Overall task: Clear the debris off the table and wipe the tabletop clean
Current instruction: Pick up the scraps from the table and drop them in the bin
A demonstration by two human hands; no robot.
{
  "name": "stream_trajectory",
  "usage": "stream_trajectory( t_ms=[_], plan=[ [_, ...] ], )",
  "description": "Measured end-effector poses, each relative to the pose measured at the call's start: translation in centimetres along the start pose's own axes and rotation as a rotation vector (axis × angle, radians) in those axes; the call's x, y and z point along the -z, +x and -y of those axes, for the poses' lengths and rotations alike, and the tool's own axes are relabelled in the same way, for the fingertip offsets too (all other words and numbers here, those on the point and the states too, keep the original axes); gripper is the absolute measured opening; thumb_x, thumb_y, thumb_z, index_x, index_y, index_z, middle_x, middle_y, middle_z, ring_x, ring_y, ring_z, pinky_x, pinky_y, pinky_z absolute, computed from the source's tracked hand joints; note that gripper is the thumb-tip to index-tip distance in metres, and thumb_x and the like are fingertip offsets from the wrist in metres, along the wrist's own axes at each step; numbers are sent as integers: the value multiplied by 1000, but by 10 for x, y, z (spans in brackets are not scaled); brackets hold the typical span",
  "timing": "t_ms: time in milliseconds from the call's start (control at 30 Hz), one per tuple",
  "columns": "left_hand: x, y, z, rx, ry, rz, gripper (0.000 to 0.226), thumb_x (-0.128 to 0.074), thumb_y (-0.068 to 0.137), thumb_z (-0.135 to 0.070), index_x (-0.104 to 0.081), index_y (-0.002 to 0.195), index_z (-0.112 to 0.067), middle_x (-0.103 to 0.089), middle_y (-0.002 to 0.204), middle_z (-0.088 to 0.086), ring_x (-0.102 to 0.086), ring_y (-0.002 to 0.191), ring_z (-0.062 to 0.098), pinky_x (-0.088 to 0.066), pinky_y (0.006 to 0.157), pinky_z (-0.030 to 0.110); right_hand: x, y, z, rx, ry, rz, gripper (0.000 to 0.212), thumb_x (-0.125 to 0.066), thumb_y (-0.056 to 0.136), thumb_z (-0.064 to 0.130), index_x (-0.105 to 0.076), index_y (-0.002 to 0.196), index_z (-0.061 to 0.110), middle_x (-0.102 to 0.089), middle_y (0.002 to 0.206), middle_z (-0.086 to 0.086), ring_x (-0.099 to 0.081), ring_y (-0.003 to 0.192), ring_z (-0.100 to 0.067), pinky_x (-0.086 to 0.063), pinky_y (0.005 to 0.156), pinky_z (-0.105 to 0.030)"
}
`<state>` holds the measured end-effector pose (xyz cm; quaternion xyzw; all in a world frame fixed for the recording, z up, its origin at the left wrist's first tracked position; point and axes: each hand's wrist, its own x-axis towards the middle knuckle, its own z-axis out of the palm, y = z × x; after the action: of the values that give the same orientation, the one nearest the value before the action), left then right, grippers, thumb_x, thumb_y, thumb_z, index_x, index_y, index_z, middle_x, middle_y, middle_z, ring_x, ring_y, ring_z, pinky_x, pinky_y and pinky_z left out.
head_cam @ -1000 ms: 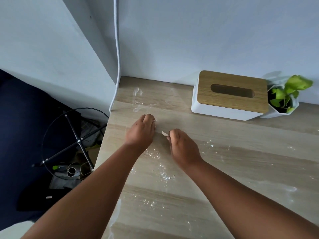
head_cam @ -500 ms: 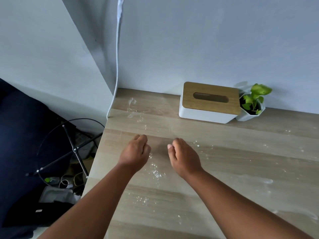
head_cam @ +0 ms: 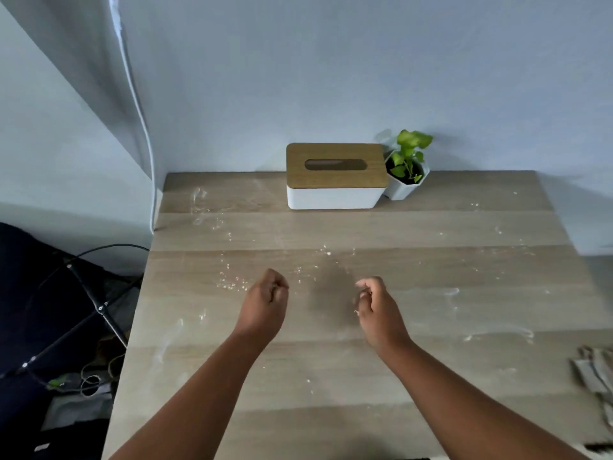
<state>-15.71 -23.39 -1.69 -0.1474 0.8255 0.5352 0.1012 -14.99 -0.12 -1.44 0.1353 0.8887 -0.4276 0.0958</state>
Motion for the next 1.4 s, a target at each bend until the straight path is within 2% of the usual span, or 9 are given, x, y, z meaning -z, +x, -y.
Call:
stream_trajectory(
  t_ms=[67, 167, 300, 433, 600, 800, 1000, 1100, 1400],
  plan=[
    [-19, -13, -3, 107, -131, 15, 17, -43, 76, -24, -58, 78, -31, -58, 60, -2, -48, 52, 15, -37, 45, 33, 9, -7, -14, -148, 149, -62, 21, -43, 103, 4, -51, 114, 21, -69, 94, -7, -67, 71, -21, -55, 67, -38],
    [-43, -31, -1, 254, -285, 31, 25, -45, 88, -10, -59, 76, -27, -57, 63, 2, -47, 51, 15, -33, 43, 27, 23, -17, -33, -295, 337, -125, 22, -43, 105, 6, -49, 105, 27, -68, 92, -6, -64, 57, -16, -47, 46, -27],
    [-73, -56, -2, 293, -361, 53, 21, -40, 98, -2, -57, 97, -14, -64, 76, 8, -53, 50, 18, -36, 40, 27, 51, -35, -60, -363, 372, -119, 23, -43, 103, 3, -54, 100, 23, -71, 91, -9, -58, 44, -11, -39, 37, -24],
    [-109, -77, -14, 290, -386, 43, 16, -37, 103, -3, -53, 102, -6, -63, 77, 15, -54, 45, 22, -38, 37, 26, 84, -56, -84, -422, 495, -131, 18, -44, 99, 1, -58, 96, 12, -71, 82, -15, -48, 39, -22, -32, 38, -20],
    [-169, -102, -41, 270, -317, 139, 20, -39, 102, -5, -57, 95, -10, -63, 65, 4, -49, 41, 19, -30, 40, 21, 131, -81, -117, -466, 691, -220, 17, -45, 101, 3, -58, 93, 10, -63, 71, -15, -39, 37, -20, -26, 38, -17],
    [-246, -146, -82, 224, -266, 265, 24, -39, 99, -4, -60, 91, -12, -63, 64, 3, -53, 43, 18, -30, 39, 21, 195, -121, -178, -522, 946, -257, 19, -46, 106, 8, -57, 92, 11, -58, 67, -9, -41, 40, -18, -28, 40, -20],
    [-316, -197, -106, 220, -192, 396, 24, -41, 99, -4, -62, 91, -11, -66, 67, 4, -55, 44, 17, -31, 39, 20, 245, -168, -246, -543, 1012, -361, 18, -46, 105, 10, -57, 92, 12, -62, 69, -8, -43, 41, -17, -30, 43, -20],
    [-349, -219, -116, 197, -142, 474, 24, -41, 100, -5, -62, 90, -13, -66, 69, 5, -55, 46, 17, -31, 40, 20, 267, -192, -276, -542, 1019, -411, 15, -47, 105, 12, -58, 95, 8, -63, 73, -12, -45, 42, -18, -30, 42, -22],
    [-427, -259, -162, 132, -59, 640, 23, -44, 98, -10, -64, 89, -16, -69, 72, 6, -57, 48, 17, -32, 40, 23, 326, -242, -324, -577, 1029, -573, 16, -50, 103, 17, -59, 98, 6, -65, 77, -12, -50, 45, -17, -33, 43, -24]
  ],
)
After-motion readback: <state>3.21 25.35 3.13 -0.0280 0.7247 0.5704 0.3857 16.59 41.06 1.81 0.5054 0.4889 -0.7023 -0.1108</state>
